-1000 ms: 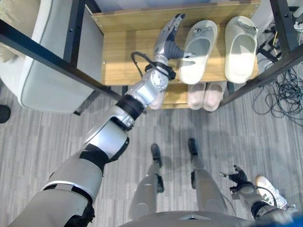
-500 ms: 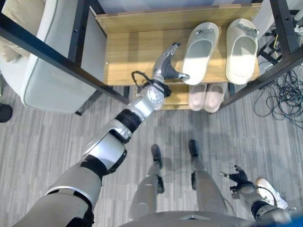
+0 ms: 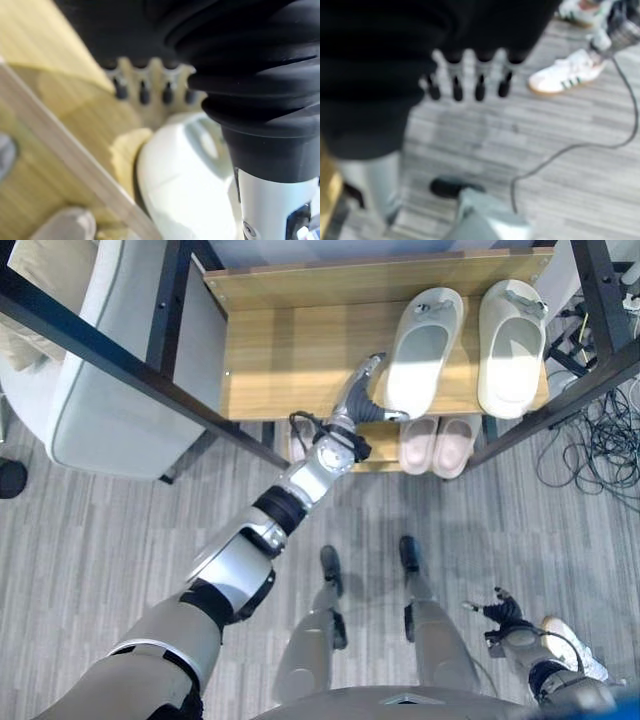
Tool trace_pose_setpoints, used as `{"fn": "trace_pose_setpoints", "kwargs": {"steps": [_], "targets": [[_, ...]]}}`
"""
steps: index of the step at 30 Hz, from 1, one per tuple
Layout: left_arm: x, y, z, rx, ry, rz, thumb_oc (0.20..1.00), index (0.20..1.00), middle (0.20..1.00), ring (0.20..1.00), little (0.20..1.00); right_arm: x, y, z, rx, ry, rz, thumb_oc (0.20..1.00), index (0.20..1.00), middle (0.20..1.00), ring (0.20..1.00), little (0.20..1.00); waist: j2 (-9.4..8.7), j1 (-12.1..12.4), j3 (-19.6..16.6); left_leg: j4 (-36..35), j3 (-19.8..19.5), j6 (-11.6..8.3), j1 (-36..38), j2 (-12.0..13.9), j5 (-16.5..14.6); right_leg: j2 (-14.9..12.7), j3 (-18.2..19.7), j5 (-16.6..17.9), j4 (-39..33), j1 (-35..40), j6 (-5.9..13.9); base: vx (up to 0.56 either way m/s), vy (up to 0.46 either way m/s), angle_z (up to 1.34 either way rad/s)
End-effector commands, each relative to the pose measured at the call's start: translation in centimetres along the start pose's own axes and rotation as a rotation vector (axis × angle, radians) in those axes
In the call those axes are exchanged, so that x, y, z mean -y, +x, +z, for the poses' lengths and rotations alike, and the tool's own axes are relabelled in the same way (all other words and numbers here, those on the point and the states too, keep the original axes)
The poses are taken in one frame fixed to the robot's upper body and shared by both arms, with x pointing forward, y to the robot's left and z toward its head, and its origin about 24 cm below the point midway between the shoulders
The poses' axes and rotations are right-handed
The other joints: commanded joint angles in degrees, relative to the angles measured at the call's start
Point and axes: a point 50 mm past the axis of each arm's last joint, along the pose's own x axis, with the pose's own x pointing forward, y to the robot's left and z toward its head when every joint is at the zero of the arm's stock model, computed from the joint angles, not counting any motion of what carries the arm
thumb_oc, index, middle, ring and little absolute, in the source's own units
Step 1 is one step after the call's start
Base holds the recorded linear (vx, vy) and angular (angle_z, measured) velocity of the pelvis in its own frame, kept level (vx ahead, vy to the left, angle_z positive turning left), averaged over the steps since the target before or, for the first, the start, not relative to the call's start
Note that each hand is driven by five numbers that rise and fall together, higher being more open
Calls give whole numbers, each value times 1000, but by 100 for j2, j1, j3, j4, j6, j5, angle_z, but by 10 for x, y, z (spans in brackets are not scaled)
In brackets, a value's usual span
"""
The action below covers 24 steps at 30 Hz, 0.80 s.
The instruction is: Arrange the slippers neatly on the shoe rack.
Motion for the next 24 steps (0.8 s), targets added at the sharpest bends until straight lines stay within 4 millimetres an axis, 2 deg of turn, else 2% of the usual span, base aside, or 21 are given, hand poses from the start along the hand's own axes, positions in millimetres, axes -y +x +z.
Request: {"fn": "trace_pose_setpoints", "kwargs": {"steps": [1,5,9,15,24], "targets": [[2,9,29,95,-114,-6,1000,1000,1000,1000,1000,12,3,4,4,-11,-43,1000,1000,1000,1000,1000,55,135,176,35,-572,-171,-267,-114,-268,-265,-350,-702,670,-415,195,0,0,0],[8,9,32,85,-184,-4,1000,1000,1000,1000,1000,12,3,6,8,-13,-42,1000,1000,1000,1000,1000,83,124,176,35,-568,-172,-255,-115,-261,-268,-346,-711,687,-414,191,0,0,0],[21,9,44,111,-191,-44,1000,1000,1000,1000,1000,15,4,7,7,-11,-51,1000,1000,1000,1000,1000,107,109,179,35,-565,-174,-257,-118,-268,-274,-346,-722,707,-434,196,0,0,0],[34,10,51,109,-215,-78,1000,1000,1000,1000,1000,19,5,9,10,-21,-61,1000,1000,1000,1000,1000,123,77,200,35,-552,-169,-263,-122,-261,-272,-314,-721,732,-460,196,0,0,0],[36,16,59,110,-193,-75,1000,1000,1000,1000,1000,21,6,10,11,-30,-62,1000,1000,1000,1000,1000,141,24,190,35,-519,-162,-273,-112,-265,-261,-278,-734,762,-506,190,0,0,0]]}}
